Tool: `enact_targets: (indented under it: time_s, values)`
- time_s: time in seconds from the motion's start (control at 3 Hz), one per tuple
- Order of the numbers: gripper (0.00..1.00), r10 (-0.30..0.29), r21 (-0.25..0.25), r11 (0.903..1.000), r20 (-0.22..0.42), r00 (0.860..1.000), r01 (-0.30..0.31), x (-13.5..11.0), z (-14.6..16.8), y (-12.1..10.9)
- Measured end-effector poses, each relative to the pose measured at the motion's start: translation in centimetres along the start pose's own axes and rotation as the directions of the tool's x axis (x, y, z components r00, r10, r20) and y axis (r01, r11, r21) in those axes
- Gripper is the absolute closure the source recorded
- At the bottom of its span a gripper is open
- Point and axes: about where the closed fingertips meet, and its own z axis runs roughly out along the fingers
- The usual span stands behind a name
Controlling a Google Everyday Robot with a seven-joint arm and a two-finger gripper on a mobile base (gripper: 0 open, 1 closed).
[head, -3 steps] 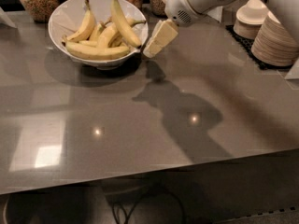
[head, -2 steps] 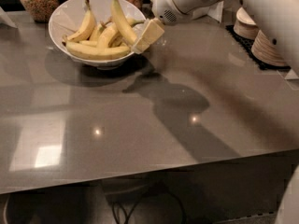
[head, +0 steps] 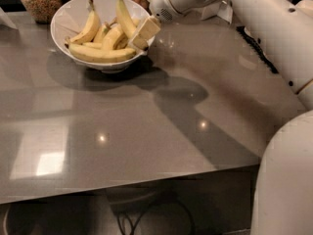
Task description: Pick banana from white bowl
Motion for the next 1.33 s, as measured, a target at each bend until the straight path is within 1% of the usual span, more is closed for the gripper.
enact_targets:
  time_s: [0.33, 0.67, 1.0, 1.33]
  values:
    - [0.24, 0.033, 0.034, 0.9989, 0.013, 0.999, -0.034, -0.4, 1.8, -1.5]
    - [0.45, 0.092, 0.074, 0.993, 0.003, 0.996, -0.092, -0.5, 3.0, -2.3]
    - [0.48, 0.139, 0.094, 0.986, -0.004, 0.99, -0.138, -0.5, 3.8, -2.6]
    - [0.48, 0.139, 0.094, 0.986, -0.004, 0.99, -0.138, -0.6, 3.7, -2.5]
